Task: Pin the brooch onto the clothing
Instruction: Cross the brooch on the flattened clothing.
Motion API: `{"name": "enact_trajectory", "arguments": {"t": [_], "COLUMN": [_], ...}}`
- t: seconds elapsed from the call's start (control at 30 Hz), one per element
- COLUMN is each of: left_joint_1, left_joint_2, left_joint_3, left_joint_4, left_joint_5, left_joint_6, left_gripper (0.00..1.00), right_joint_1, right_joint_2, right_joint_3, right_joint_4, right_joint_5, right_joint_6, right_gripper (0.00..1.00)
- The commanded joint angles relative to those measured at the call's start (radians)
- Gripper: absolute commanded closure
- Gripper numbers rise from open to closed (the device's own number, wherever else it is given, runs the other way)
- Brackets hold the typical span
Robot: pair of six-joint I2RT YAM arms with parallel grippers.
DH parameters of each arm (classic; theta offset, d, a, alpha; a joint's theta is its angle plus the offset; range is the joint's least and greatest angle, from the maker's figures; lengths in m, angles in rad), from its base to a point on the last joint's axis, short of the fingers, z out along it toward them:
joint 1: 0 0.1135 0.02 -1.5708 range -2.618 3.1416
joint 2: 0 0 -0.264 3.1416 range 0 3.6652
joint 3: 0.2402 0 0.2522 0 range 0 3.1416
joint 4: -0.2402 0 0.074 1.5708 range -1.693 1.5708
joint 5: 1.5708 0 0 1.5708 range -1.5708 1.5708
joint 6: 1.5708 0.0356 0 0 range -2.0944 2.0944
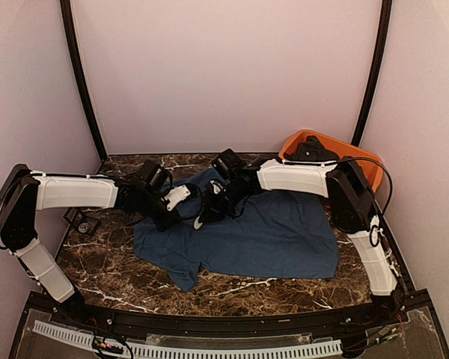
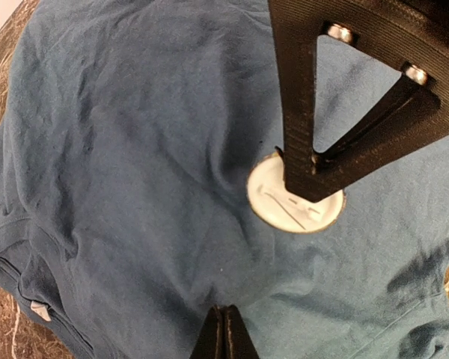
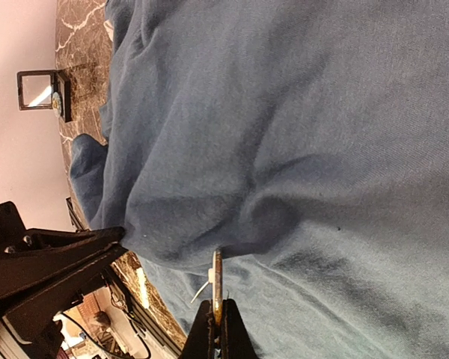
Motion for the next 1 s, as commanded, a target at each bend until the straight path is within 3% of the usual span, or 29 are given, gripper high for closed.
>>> {"name": "enact_trajectory", "arguments": {"t": [0.0,0.97], "left_joint_1": [-0.010,-0.068], "left_joint_2": [-0.037,-0.068], "left_joint_3": [-0.021,-0.049], "left_joint_4": [0.008,0.032], "left_joint_5": [0.010,0.062], "left_joint_6": [-0.002,0.018], "left_gripper": [0.99,0.99], "right_joint_1": [-0.004,0.002], "right_joint_2": [0.021,0.069], "right_joint_3": [0.031,0.082], "right_joint_4": [0.039,0.027], "right_joint_5": [-0.027,-0.047], "right_joint_6": [0.031,0.053], "right_gripper": [1.00,1.00]}}
